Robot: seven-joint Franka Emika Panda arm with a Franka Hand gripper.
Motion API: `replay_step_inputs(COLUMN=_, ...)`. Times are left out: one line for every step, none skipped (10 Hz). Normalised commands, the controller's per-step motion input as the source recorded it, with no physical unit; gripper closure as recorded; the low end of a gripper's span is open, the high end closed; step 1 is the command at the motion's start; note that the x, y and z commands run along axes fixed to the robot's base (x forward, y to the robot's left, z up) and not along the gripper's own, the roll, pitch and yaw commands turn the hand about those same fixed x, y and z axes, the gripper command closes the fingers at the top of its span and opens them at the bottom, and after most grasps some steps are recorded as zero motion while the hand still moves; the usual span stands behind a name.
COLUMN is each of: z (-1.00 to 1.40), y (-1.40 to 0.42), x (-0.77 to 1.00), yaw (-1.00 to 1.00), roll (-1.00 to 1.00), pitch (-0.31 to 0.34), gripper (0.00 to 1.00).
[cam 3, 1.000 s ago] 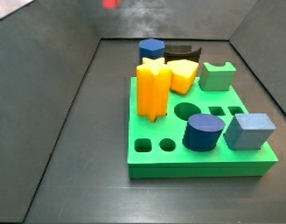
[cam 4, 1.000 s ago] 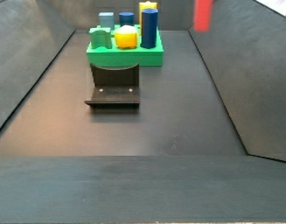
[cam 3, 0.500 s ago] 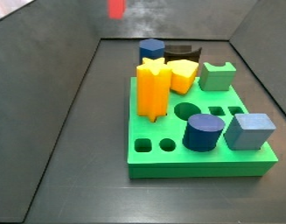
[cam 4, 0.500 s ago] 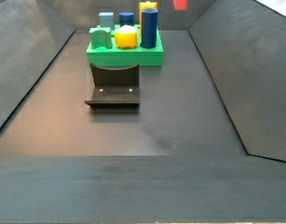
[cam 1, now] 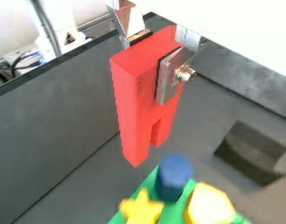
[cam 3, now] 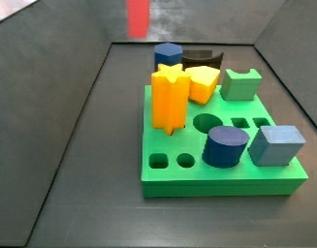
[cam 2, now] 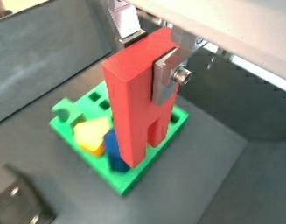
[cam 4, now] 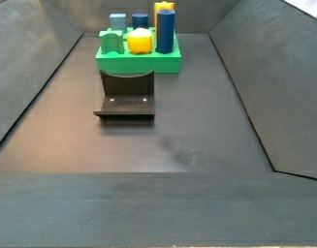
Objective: Pick up the double-square object. Move up. Move to above the board. Insert the double-square object.
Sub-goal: Move to above the board, then insert the double-square object.
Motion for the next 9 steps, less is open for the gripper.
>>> replay_step_inputs(z=0.04, y=-0.4, x=0.16, yaw=0.01, roll=0.02, pitch=0.095, gripper=1.0)
replay_step_inputs(z=0.04, y=-0.28, x=0.13, yaw=0.01, roll=0.02, pitch=0.091, gripper=1.0)
replay_step_inputs(z=-0.01, y=0.0, x=0.08, yaw=-0.17, roll=0.0, pitch=0.0, gripper=1.0)
replay_step_inputs(z=0.0, y=-0.03, x=0.44, yaw=-0.28, roll=-0.03, pitch=-0.019, gripper=1.0)
replay_step_inputs(z=0.0, y=-0.04, x=0.9, yaw=-0.25, roll=-0.05, pitch=0.0, gripper=1.0)
replay_step_inputs(z=0.0, y=-0.04, x=0.98, yaw=-0.2, roll=-0.04, pitch=0.0, gripper=1.0)
replay_step_inputs(z=0.0, y=-0.05, x=1.0, yaw=-0.14, roll=-0.03, pitch=0.0, gripper=1.0)
replay_step_inputs(z=0.0, y=-0.06, x=1.0, yaw=-0.1, roll=-0.03, pitch=0.0, gripper=1.0)
replay_step_inputs(z=0.0, y=-0.07, x=1.0, yaw=-0.08, roll=-0.03, pitch=0.0, gripper=1.0)
